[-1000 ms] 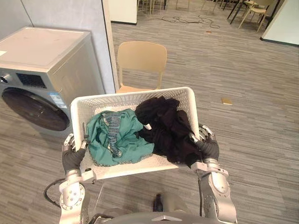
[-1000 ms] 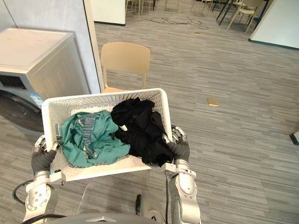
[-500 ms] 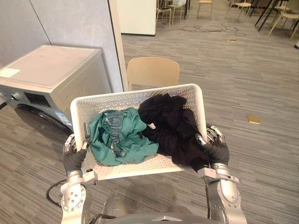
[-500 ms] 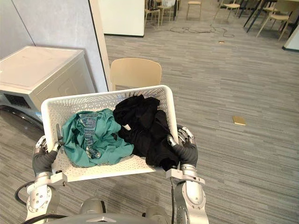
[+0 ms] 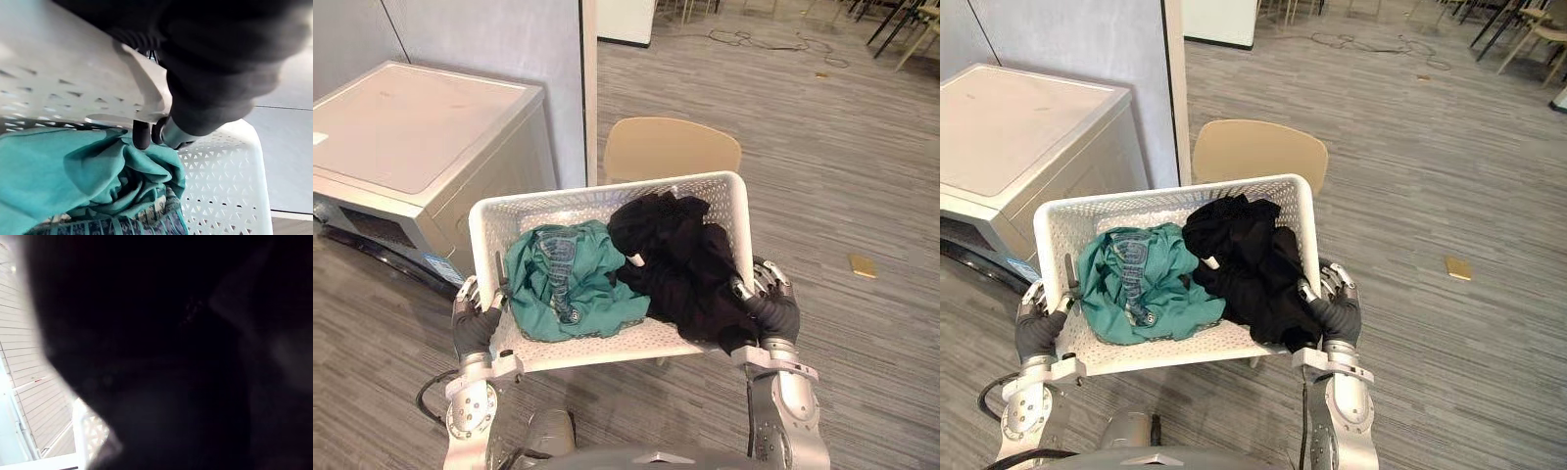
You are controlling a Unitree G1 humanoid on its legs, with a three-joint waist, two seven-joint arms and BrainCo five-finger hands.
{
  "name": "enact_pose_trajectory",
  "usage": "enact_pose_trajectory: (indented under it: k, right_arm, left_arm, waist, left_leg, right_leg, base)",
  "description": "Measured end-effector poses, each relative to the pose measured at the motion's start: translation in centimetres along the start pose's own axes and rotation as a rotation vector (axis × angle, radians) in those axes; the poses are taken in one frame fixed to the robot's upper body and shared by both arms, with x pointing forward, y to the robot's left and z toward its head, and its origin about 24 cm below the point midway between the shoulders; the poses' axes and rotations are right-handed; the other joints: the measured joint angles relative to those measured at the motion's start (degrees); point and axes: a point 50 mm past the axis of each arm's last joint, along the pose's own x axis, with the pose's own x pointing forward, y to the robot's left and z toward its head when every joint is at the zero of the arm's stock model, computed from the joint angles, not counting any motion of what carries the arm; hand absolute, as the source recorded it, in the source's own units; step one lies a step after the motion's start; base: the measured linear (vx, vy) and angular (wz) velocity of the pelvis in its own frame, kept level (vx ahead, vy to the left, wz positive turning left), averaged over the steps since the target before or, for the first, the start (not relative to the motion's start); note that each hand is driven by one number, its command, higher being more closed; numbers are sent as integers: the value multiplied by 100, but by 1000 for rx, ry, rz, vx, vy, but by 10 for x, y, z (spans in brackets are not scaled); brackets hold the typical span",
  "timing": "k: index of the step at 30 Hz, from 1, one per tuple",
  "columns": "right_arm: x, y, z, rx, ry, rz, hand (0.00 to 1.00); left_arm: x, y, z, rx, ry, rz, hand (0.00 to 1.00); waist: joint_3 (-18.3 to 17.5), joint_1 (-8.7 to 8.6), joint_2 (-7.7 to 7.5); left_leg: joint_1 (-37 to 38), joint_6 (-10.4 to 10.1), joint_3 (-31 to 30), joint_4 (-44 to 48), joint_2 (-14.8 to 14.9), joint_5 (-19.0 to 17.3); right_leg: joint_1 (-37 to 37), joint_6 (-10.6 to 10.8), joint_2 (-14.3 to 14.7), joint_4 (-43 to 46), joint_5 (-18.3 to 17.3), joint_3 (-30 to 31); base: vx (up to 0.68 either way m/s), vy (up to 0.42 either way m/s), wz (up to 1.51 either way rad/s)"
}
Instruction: Pick up the laundry basket with both hands and put the clothes into the washing machine.
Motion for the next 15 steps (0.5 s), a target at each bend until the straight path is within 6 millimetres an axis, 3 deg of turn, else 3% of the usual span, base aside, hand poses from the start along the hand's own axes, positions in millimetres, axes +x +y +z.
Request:
enact_pose_trajectory:
  k: [2,4,5,6,8,11,12,13,14,15]
  right_arm:
    - [3,-3,-7,2,21,-20,100]
    - [3,-5,-21,2,77,-31,100]
    - [3,-4,-30,2,115,-30,100]
    - [3,-3,-39,3,153,-23,100]
    - [6,4,-42,9,162,8,100]
    - [13,14,-43,19,157,54,100]
    - [14,15,-46,20,169,63,100]
    - [12,15,-48,22,177,71,100]
    - [11,14,-49,22,182,71,100]
    - [11,10,-52,5,197,71,100]
  left_arm:
    - [0,-2,-1,6,2,-18,100]
    - [0,0,-5,28,22,-23,100]
    - [0,3,-7,39,30,-18,100]
    - [0,7,-8,50,36,-7,100]
    - [1,14,-8,59,34,21,100]
    - [2,23,-10,60,45,69,100]
    - [3,25,-12,57,52,84,100]
    - [3,27,-14,64,59,88,100]
    - [3,26,-17,62,71,92,100]
    - [2,25,-24,43,101,106,100]
  waist:
    - [59,-112,-56]
    - [101,-174,-33]
    - [132,-203,28]
    - [157,-287,175]
    - [181,-263,224]
    - [265,-226,366]
    - [286,-238,404]
    - [279,-282,335]
    - [293,-362,333]
    - [270,-401,561]
  left_leg:
    - [130,-3,85,-125,-64,-150]
    - [372,35,205,-135,-50,-303]
    - [568,92,247,-217,-9,-359]
    - [697,121,320,-360,106,-352]
    - [866,35,542,-549,301,-288]
    - [1254,-144,852,-906,672,-197]
    - [1431,-287,979,-952,806,-141]
    - [1572,-464,971,-918,829,-209]
    - [1652,-651,844,-878,900,-334]
    - [1692,-682,783,-932,1133,-268]
  right_leg:
    - [-564,13,3,1160,100,252]
    - [-934,-5,-14,1992,537,289]
    - [-1115,-89,-43,2318,899,180]
    - [-1193,-341,-109,2376,802,-20]
    - [-1402,-391,-106,1955,261,-375]
    - [-1797,-361,22,918,197,-822]
    - [-1831,-387,121,268,543,-915]
    - [-1761,-471,141,-490,1280,-935]
    - [-1669,-121,163,-468,1696,-942]
    - [-1619,-264,373,-393,1568,-1078]
  base:
    - [56,66,-6]
    - [69,62,-35]
    - [157,102,-50]
    - [166,84,-49]
    - [141,2,-71]
    - [192,-146,-85]
    - [300,-254,-40]
    - [273,-244,-13]
    - [255,-264,4]
    - [228,-271,4]
